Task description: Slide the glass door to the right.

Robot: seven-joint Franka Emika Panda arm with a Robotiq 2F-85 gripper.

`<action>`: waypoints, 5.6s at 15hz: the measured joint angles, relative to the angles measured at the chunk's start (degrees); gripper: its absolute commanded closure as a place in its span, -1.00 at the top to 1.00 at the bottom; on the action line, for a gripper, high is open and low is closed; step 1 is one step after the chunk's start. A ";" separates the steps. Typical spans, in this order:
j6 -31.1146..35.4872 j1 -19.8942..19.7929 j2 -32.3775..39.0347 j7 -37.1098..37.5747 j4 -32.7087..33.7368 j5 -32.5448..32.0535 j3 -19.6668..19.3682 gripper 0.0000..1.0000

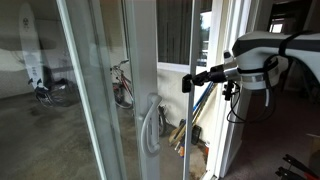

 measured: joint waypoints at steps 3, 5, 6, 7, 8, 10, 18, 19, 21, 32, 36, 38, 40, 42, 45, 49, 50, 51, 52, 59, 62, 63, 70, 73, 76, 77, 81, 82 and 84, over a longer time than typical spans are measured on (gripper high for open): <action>-0.02 -0.05 0.00 0.00 -0.01 0.00 -0.01 -1.00; -0.08 -0.15 0.00 0.00 -0.26 0.00 -0.11 -1.00; -0.24 -0.23 0.00 0.00 -0.46 0.00 -0.20 -1.00; -0.30 -0.38 0.00 0.00 -0.65 0.00 -0.31 -1.00; -0.31 -0.63 0.00 0.00 -0.91 0.00 -0.50 -1.00; -1.17 -1.11 -0.02 0.00 -1.50 0.00 -0.79 -1.00; -2.32 -4.60 -0.20 0.00 -2.92 0.00 -1.18 -1.00; -2.32 -5.34 -0.28 0.00 -3.06 0.00 -1.20 -1.00; -2.32 -6.82 -0.49 0.00 -3.33 0.00 -1.27 -1.00; -2.28 -13.34 -1.29 0.00 -4.82 0.00 -2.08 -1.00; -2.29 -16.41 -1.39 0.00 -5.94 0.00 -3.02 -1.00; -2.30 -17.76 -1.57 0.00 -6.01 0.00 -3.02 -1.00; -2.32 -17.75 -1.76 -0.01 -5.95 0.00 -2.58 -1.00; -2.33 -16.50 -1.88 -0.01 -5.57 0.00 -1.62 -1.00; -2.28 -13.38 -1.92 -0.01 -4.38 0.00 -0.31 -1.00; -2.16 -11.08 -1.59 0.00 -3.02 0.00 0.06 -1.00; -2.12 -10.94 -1.53 0.00 -3.03 0.00 0.06 -1.00; -2.12 -10.95 -1.51 0.00 -3.03 0.00 0.06 -1.00; -2.13 -10.94 -1.48 0.00 -3.03 0.00 0.07 -1.00; -2.13 -10.97 -1.40 0.00 -3.05 0.00 0.05 -1.00; -2.28 -11.05 -1.41 0.00 -3.20 0.00 -0.03 -1.00; -2.29 -11.16 -1.41 0.00 -3.32 0.00 -0.14 -1.00; -2.40 -17.46 -1.72 0.00 -5.95 0.00 -2.64 -1.00; -2.41 -18.26 -2.21 -0.01 -6.12 0.00 -2.56 -1.00; -2.41 -15.83 -2.46 -0.01 -5.88 0.00 -1.37 -1.00; -2.40 -14.74 -2.48 -0.01 -5.61 0.00 -0.99 -1.00; -2.37 -11.13 -2.43 0.00 -3.86 0.00 -0.50 -1.00; -2.25 -10.74 -2.37 0.01 -3.33 0.00 -0.49 -1.00; -2.23 -10.65 -2.21 0.01 -3.12 0.00 -0.48 -1.00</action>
